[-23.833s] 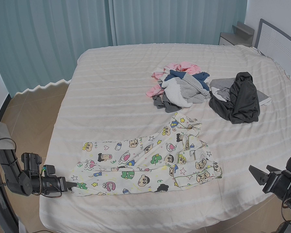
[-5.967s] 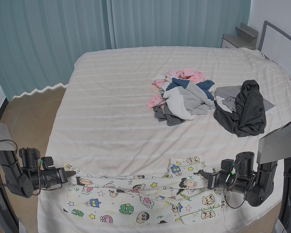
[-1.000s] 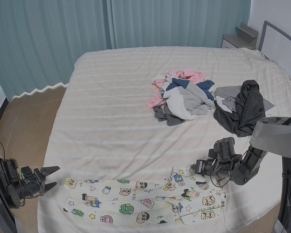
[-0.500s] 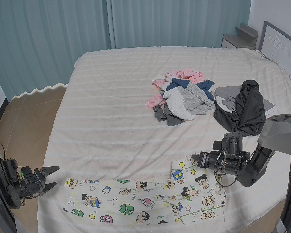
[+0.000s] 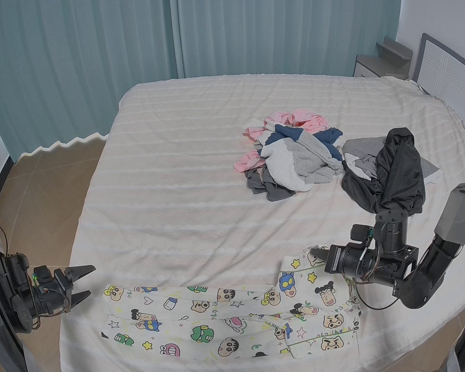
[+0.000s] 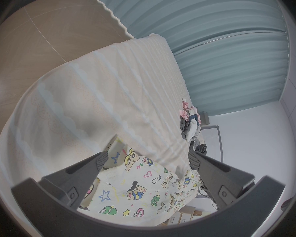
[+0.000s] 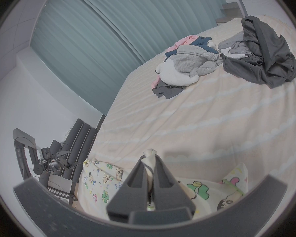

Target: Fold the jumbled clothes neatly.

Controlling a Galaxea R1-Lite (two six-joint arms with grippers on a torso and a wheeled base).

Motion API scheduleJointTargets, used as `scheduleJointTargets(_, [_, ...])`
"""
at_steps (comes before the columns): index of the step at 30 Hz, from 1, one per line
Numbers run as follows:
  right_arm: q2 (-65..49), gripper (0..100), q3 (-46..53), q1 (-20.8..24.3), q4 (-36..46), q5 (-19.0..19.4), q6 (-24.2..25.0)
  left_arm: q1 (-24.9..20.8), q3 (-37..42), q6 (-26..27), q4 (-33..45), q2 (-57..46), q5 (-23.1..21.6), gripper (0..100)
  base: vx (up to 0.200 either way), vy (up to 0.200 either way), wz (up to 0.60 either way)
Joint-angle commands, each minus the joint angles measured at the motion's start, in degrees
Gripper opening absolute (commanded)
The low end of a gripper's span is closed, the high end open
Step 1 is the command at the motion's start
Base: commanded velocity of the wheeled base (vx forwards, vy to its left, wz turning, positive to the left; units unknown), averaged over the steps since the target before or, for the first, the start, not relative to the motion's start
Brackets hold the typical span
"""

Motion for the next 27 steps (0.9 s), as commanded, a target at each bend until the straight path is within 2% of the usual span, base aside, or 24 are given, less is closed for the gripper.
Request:
scheduleJointTargets(1, [-4.8,0,3.3,1.3,-0.1,0.0,0.0,0.0,0.9,0.0,-0.8,0.1,0.1,100,0.0,0.0,0.0])
scheduleJointTargets(11, [-6.4,0,8.6,2.0,-0.7,0.0,-2.5,0.0,0.9,0.0,-0.8,0.1,0.1,100,0.0,0.0,0.0])
scheduleJointTargets(22, [-5.4,0,17.5,6.0,-11.1,2.0,-4.3,0.0,0.9,0.0,-0.8,0.1,0.2,100,0.0,0.0,0.0])
scheduleJointTargets(27, [-5.8,0,19.1,6.8,-12.2,2.0,-4.4,0.0,0.9,0.0,-0.8,0.1,0.2,100,0.0,0.0,0.0])
